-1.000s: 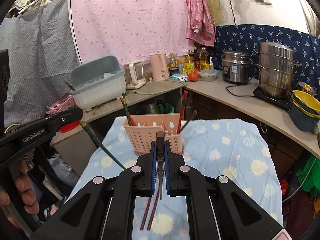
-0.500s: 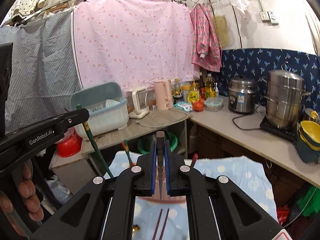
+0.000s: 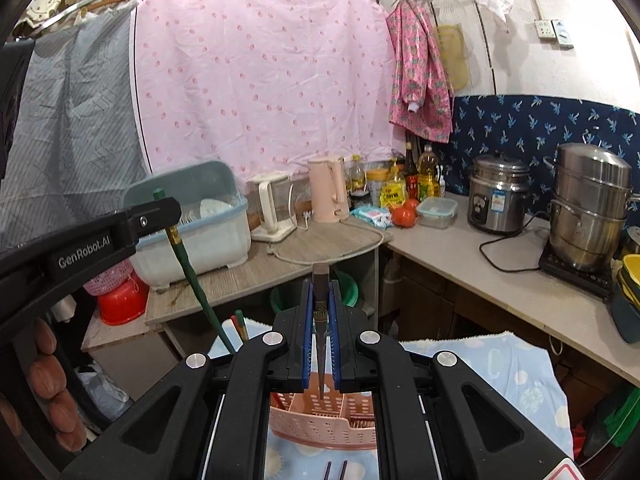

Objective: Organize utensils
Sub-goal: 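Lower the chopsticks into the basket and open both tools, then move both tools back down to the two dark red chopsticks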

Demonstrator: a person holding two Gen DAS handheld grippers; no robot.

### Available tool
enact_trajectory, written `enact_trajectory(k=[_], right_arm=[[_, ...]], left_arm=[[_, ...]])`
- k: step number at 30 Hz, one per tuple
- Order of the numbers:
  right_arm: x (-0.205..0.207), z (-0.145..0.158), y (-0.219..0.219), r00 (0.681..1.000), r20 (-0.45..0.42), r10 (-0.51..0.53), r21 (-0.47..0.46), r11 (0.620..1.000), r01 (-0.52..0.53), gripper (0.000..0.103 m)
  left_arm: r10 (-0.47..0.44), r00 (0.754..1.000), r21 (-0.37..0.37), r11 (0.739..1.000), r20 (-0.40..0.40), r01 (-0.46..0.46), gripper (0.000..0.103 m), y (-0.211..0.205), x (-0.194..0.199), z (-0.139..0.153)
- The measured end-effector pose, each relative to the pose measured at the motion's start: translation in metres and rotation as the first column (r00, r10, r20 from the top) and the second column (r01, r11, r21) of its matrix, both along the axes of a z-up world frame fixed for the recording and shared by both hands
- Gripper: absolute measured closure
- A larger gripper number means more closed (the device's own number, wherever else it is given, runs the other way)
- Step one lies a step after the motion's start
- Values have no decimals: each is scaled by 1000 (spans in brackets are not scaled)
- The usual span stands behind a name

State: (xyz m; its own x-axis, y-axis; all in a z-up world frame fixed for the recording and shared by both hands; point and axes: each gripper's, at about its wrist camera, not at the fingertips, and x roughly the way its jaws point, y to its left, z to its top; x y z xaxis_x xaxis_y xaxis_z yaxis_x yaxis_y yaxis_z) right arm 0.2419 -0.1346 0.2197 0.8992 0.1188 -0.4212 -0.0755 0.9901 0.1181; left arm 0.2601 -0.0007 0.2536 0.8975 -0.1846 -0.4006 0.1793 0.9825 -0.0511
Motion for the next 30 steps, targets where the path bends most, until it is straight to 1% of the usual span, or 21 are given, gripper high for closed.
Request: enact_trajectory(k=[5, 9, 12, 13, 14, 15, 16, 17, 18, 30], right_arm=[[15, -34, 3, 998, -68, 2, -12, 1000, -2, 96], [22, -53, 5, 994, -107, 2, -19, 1000, -4, 96], [25, -61, 7, 991, -130, 4, -30, 1000, -8, 96], [26, -62, 7, 992, -127, -2, -32, 999, -2, 92], [25, -64, 7, 992, -123, -10, -36, 999, 5, 88], [25, -64, 6, 993, -121, -13, -35, 999, 9, 78], [25, -64, 6, 993, -116, -16, -31, 999, 13, 71], [24, -64, 5, 994, -112, -19, -28, 999, 15, 70], [24, -64, 5, 994, -111, -17, -28, 1000, 14, 70], [7, -59, 8, 995, -100, -15, -38, 999, 11, 70]], left_arm=[[2, 998, 8, 1000, -60, -1, 96, -1, 19, -30], [6, 995, 13, 1000, -101, -5, 96, -4, 31, -51], [12, 994, 21, 1000, -110, -10, 95, -6, 35, -61], [18, 994, 24, 1000, -106, -15, 95, -6, 35, -62], [20, 994, 28, 999, -104, -17, 92, -7, 36, -63], [24, 994, 33, 999, -102, -21, 83, -7, 36, -64], [26, 994, 36, 999, -103, -23, 77, -7, 36, -65], [33, 994, 37, 999, -101, -29, 68, -7, 36, -65], [35, 994, 37, 999, -99, -32, 67, -7, 35, -66], [25, 993, 42, 999, -117, -20, 67, -6, 21, -71]])
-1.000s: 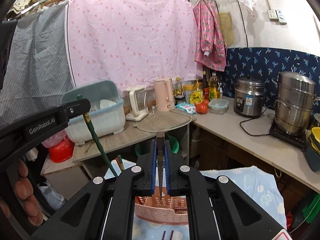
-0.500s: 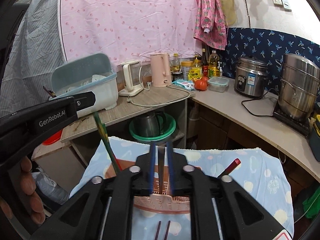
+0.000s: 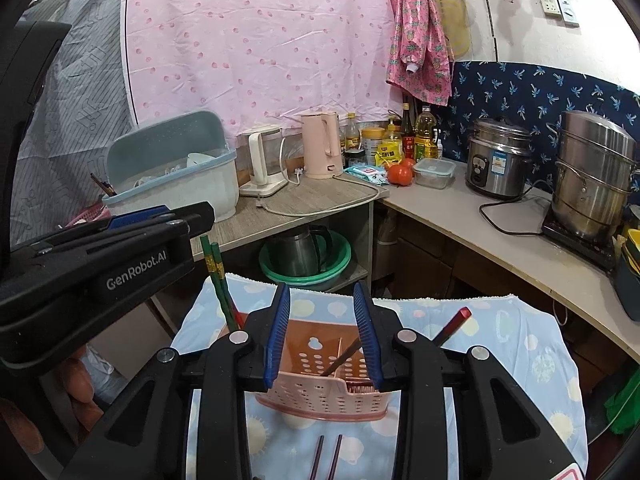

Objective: Organize utensils
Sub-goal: 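Move both tools back down to the two dark red chopsticks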

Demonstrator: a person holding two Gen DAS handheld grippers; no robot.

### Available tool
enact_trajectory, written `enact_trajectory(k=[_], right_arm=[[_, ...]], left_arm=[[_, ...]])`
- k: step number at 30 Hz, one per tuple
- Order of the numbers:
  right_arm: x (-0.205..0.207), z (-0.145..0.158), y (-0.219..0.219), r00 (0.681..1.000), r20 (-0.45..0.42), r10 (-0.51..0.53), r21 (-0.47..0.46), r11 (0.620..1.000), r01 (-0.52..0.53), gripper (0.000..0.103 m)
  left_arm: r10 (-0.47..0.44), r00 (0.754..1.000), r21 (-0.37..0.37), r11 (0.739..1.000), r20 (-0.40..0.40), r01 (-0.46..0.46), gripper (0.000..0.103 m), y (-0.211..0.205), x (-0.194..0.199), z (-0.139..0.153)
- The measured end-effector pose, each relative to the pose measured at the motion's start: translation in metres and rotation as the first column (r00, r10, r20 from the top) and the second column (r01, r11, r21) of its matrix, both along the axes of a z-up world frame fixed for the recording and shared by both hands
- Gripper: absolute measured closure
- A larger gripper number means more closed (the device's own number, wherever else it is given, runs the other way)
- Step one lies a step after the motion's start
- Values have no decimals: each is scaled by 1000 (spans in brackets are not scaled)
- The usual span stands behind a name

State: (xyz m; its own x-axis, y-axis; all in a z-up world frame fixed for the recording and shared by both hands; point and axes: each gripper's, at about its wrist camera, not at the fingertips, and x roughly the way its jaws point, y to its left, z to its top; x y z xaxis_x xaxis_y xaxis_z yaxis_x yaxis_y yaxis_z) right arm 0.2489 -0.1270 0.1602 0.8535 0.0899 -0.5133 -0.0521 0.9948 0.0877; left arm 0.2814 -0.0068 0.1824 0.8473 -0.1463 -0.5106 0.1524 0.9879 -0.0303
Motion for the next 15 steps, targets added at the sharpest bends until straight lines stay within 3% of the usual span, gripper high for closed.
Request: enact_trajectory(k=[15], right_arm=[[-48, 0, -9, 1000, -7, -21, 9, 1000, 21, 70]], left_arm=[[-3, 1000, 8, 1000, -6, 3, 67, 0, -40, -2]])
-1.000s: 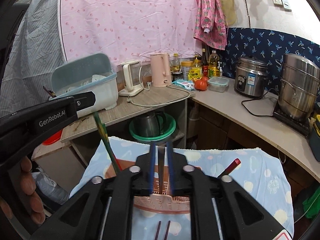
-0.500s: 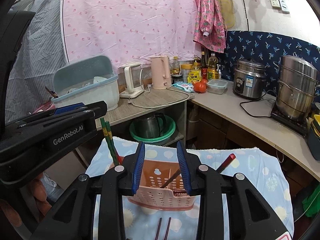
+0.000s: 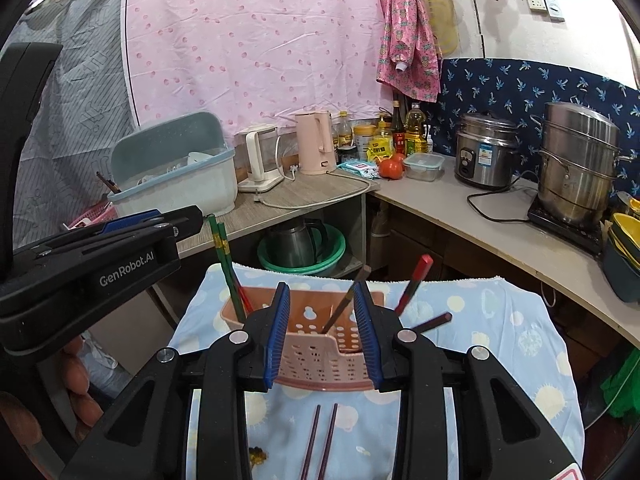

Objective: Organize utensils
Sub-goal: 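Move both tools back down to the two dark red chopsticks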

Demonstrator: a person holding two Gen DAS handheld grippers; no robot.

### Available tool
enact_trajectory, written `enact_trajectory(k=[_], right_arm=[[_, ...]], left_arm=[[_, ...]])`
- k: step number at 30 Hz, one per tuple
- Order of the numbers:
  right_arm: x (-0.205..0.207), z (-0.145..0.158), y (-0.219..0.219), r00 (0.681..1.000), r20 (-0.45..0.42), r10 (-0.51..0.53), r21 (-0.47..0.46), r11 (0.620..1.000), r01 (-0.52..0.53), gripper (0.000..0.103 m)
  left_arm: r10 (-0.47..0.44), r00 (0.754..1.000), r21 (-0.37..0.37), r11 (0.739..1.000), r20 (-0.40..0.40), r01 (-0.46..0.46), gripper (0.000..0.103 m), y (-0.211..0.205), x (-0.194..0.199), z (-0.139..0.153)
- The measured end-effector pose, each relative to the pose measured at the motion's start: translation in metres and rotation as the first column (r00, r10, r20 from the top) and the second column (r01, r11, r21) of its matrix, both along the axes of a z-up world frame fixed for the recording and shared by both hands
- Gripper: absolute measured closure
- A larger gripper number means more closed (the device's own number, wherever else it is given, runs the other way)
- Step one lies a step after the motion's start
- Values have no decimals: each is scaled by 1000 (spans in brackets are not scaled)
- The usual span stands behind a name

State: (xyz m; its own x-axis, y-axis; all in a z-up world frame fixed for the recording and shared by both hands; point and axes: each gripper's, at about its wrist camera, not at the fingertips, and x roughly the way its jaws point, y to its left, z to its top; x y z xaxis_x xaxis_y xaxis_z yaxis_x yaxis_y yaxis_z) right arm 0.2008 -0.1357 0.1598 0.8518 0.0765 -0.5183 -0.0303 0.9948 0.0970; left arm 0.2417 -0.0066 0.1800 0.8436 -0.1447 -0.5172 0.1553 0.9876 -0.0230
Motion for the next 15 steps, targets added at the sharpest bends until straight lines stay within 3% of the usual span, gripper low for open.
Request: enact_trajectory(k=[15], right_arm=[[-70, -38, -2, 997, -73, 1, 13, 1000, 0, 70]], left_arm=[[-32, 998, 1, 999, -60, 32, 67, -8, -64, -37]])
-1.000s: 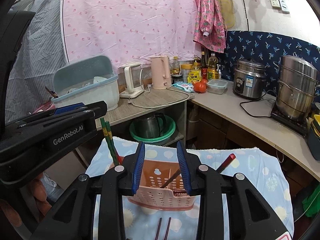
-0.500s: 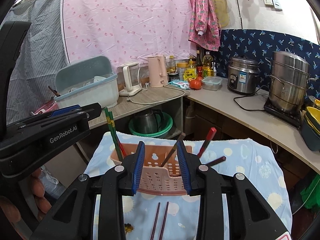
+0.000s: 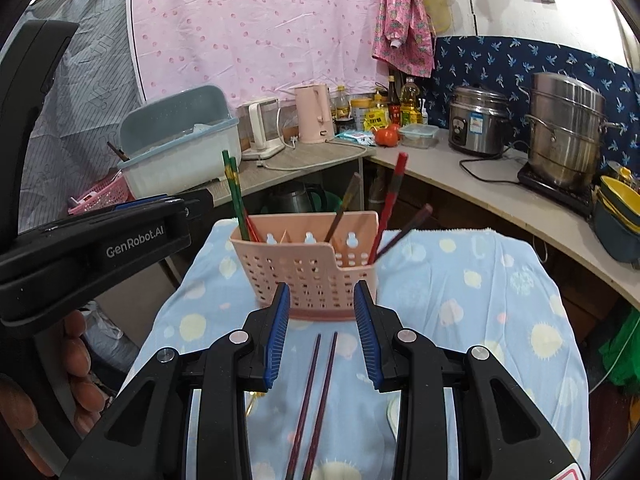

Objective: Organize utensils
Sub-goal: 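Move both tools back down to the two dark red chopsticks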

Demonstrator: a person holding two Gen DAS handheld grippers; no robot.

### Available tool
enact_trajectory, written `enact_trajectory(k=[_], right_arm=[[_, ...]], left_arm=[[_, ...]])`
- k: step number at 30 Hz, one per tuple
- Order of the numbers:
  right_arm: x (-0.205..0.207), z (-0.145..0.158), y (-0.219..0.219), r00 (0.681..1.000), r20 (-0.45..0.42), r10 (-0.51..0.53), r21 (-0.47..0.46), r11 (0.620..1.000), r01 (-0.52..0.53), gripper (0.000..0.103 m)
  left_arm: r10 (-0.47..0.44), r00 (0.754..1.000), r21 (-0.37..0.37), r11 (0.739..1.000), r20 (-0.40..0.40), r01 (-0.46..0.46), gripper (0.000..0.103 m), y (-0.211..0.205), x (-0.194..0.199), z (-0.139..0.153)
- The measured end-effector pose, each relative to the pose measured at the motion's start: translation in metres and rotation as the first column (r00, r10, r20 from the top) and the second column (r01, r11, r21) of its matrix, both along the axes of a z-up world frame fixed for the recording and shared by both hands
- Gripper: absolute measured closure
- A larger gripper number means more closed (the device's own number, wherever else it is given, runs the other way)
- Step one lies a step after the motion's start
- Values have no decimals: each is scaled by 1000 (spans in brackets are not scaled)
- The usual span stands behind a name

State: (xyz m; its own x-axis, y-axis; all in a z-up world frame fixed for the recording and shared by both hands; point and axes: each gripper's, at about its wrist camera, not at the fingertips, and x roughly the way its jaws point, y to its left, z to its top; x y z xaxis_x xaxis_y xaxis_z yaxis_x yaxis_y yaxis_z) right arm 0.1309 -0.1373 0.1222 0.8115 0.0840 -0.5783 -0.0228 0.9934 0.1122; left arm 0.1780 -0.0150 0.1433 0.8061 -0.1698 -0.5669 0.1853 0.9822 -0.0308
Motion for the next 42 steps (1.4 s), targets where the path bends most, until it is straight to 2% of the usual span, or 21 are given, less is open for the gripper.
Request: enact_trajectory(k=[14, 22, 30, 34, 42], right_arm=[[-44, -41, -12, 997, -73, -13, -6, 1000, 13, 70], [-66, -86, -6, 986, -169, 11, 4, 1000, -10, 70], [-80, -133, -1, 962, -271, 37, 10, 999, -35, 70], [-83, -146, 6, 953, -297, 55, 14, 998, -53, 70], [-82, -161, 22, 943, -323, 78, -2, 997, -83, 70]], left_arm=[[-22, 998, 10, 1000, -53, 23, 67, -7, -40, -33], [-31, 988, 20, 999, -148, 34, 67, -7, -60, -81], [-8, 962, 35, 999, -271, 19, 67, -3, -77, -141], [5, 949, 48, 999, -314, 10, 67, 1, -86, -164], [22, 933, 59, 998, -360, -1, 68, 11, -94, -187]])
